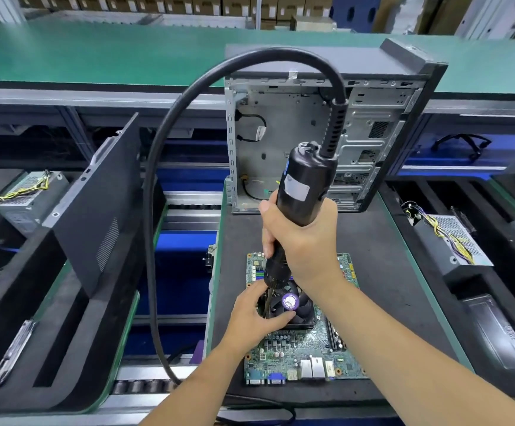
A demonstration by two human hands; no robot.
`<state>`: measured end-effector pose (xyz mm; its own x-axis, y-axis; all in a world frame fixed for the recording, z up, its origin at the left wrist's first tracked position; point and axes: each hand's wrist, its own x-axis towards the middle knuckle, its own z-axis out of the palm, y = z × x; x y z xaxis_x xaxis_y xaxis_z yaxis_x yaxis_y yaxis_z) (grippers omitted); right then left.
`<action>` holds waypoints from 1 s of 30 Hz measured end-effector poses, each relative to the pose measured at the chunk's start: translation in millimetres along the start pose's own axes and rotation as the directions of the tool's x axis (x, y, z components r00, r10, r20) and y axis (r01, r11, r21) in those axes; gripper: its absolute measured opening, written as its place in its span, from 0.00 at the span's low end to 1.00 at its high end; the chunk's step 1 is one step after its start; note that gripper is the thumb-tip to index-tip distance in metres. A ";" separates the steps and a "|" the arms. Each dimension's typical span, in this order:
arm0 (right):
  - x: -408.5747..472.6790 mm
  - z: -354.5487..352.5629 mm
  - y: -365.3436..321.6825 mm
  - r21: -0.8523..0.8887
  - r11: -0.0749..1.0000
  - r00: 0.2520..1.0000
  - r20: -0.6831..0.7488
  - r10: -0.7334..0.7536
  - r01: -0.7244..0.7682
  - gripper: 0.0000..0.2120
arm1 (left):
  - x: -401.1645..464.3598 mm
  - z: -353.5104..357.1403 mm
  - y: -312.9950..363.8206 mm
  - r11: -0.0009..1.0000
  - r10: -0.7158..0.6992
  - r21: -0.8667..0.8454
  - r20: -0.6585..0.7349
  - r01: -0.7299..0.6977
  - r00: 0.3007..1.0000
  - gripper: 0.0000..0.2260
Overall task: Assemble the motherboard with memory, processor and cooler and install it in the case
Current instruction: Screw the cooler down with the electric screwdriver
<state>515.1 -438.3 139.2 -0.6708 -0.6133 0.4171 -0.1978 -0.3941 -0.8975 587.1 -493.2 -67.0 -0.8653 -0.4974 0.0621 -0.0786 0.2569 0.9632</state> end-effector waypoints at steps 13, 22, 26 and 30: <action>-9.6 10.8 -6.1 -0.054 0.998 0.999 0.038 0.015 -0.012 0.12 | -3.7 -0.1 0.8 0.998 -0.050 -0.033 -0.014 0.049 0.999 0.27; -7.8 8.7 -6.8 -0.056 0.998 0.999 0.046 0.011 -0.009 0.13 | -5.0 0.6 4.3 0.997 -0.075 -0.031 -0.001 0.075 0.997 0.30; -10.5 10.5 -7.8 -0.040 0.999 0.997 0.069 0.015 -0.012 0.12 | -6.1 0.4 6.3 0.996 -0.087 -0.025 -0.012 0.086 0.996 0.28; -12.4 13.6 -8.1 -0.028 0.999 0.995 0.092 0.032 -0.029 0.11 | -6.2 0.7 6.8 0.997 -0.076 -0.027 -0.015 0.075 0.997 0.28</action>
<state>534.7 -436.8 143.2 -0.6084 -0.6855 0.4000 -0.1985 -0.3565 -0.9130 591.5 -487.7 -61.0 -0.8493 -0.5278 -0.0073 -0.1304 0.1964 0.9718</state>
